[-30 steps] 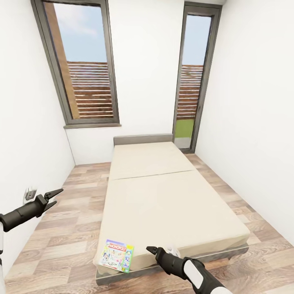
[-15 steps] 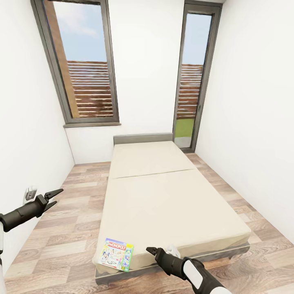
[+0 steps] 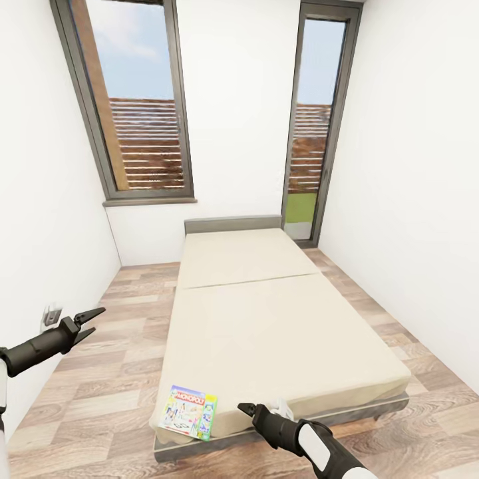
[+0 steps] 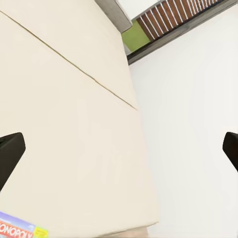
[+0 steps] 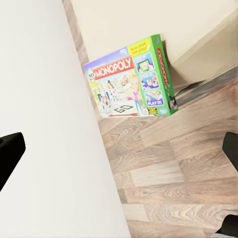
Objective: Put all the toys in the child's room - the three board games (two on the bed and one on the table), the two jigsaw puzzles on the table, and the tennis ball on the table - inside the toy box on the table in the child's room.
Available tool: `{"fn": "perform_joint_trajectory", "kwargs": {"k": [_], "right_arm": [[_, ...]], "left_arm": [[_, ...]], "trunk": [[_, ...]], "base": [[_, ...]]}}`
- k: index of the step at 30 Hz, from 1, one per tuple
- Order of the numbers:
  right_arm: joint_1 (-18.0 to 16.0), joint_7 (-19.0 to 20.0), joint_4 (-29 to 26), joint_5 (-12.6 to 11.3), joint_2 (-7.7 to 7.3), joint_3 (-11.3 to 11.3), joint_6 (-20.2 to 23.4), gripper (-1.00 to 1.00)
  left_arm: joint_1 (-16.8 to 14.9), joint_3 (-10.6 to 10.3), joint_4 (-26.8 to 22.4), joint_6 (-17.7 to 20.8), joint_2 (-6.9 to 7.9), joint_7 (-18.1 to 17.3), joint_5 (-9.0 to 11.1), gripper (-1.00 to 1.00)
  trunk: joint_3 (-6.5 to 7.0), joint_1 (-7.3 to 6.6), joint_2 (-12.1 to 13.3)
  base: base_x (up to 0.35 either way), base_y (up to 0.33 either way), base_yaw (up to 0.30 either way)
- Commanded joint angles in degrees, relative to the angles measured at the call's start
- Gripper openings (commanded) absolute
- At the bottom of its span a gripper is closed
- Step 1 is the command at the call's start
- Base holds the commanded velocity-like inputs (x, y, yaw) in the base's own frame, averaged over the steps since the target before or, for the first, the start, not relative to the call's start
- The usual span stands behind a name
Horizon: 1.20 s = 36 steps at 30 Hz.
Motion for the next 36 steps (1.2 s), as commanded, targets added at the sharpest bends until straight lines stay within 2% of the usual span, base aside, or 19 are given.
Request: {"fn": "perform_joint_trajectory", "kwargs": {"k": [1, 2, 5, 8, 11, 29, 36], "right_arm": [[0.0, 0.0, 0.0, -0.3, -0.01, 0.0, 0.3, 1.00], [0.0, 0.0, 0.0, -0.3, -0.02, 0.0, 0.3, 1.00], [0.0, 0.0, 0.0, -0.3, 0.01, 0.0, 0.3, 1.00], [-0.1, 0.0, 0.0, -0.3, 0.03, 0.0, 0.3, 1.00], [0.0, 0.0, 0.0, -0.3, 0.04, 0.1, 0.3, 1.00], [0.0, -0.1, 0.0, -0.3, 0.04, 0.1, 0.3, 1.00], [0.0, -0.1, 0.0, -0.2, 0.03, 0.1, 0.3, 1.00]], "left_arm": [[-0.1, -0.3, 0.0, 0.4, 0.00, -0.1, 0.2, 1.00], [-0.1, -0.8, 0.0, 0.4, 0.00, -0.1, 0.2, 1.00], [-0.1, -3.8, 0.0, 0.5, 0.00, -0.1, 0.3, 1.00], [-0.1, -5.6, 0.0, 0.5, 0.00, -0.2, 0.4, 1.00], [-0.1, -6.4, -0.1, 0.5, 0.03, -0.2, 0.5, 1.00], [-0.1, -6.6, -0.1, 0.5, 0.44, -0.2, 0.7, 1.00], [-0.1, -6.6, -0.1, 0.5, 0.44, -3.3, 0.5, 1.00]], "trunk": [[-0.25, 0.23, -0.5], [-0.43, 0.45, -0.9], [-0.97, 1.10, -2.1], [-1.51, 1.76, -3.3], [-2.04, 2.42, -4.5], [-5.28, 6.38, -11.7], [-6.53, 7.91, -14.5]], "base": [[0.000, 0.000, 0.000], [0.000, 0.000, 0.000], [0.000, 0.000, 0.000], [0.000, 0.000, 0.000], [0.000, 0.000, 0.000], [0.000, 0.000, 0.000], [0.000, 0.000, 0.000]]}}
